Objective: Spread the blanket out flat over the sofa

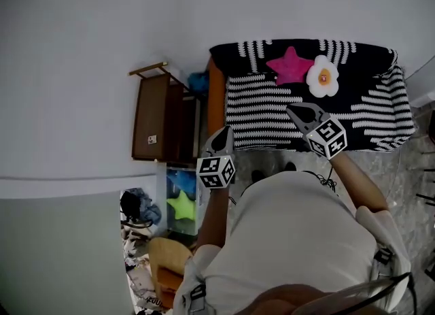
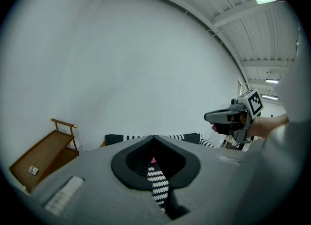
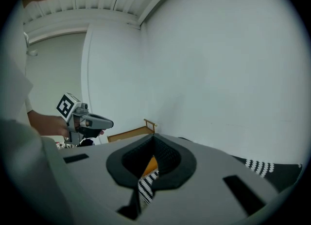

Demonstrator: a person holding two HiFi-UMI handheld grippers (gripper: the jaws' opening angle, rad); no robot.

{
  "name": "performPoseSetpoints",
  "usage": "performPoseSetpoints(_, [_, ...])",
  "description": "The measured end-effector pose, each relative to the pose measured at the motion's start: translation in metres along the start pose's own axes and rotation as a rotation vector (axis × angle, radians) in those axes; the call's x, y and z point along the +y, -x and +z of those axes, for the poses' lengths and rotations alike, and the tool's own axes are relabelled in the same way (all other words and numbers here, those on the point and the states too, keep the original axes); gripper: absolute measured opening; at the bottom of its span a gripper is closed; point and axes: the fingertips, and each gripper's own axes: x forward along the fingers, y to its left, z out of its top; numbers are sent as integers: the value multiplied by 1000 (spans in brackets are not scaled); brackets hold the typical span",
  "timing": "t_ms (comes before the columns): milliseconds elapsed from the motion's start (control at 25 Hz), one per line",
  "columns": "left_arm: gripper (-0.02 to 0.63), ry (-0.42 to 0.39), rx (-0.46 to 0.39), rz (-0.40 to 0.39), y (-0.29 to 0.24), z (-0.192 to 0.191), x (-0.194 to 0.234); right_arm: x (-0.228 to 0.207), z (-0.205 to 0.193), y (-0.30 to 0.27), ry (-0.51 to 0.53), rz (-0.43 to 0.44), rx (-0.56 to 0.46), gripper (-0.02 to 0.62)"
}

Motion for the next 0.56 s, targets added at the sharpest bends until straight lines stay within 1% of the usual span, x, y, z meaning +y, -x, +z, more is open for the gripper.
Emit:
performPoseSetpoints(240, [18, -5, 6, 15, -5, 5, 8, -5, 5, -4, 12, 0, 0, -3])
performPoseSetpoints(400, [18, -14, 18, 2, -12, 2, 5, -12, 5, -7, 31, -5, 6, -3])
performPoseSetpoints(560, [17, -14, 24, -2, -16, 3, 11, -16, 9, -16, 31, -7, 4, -3])
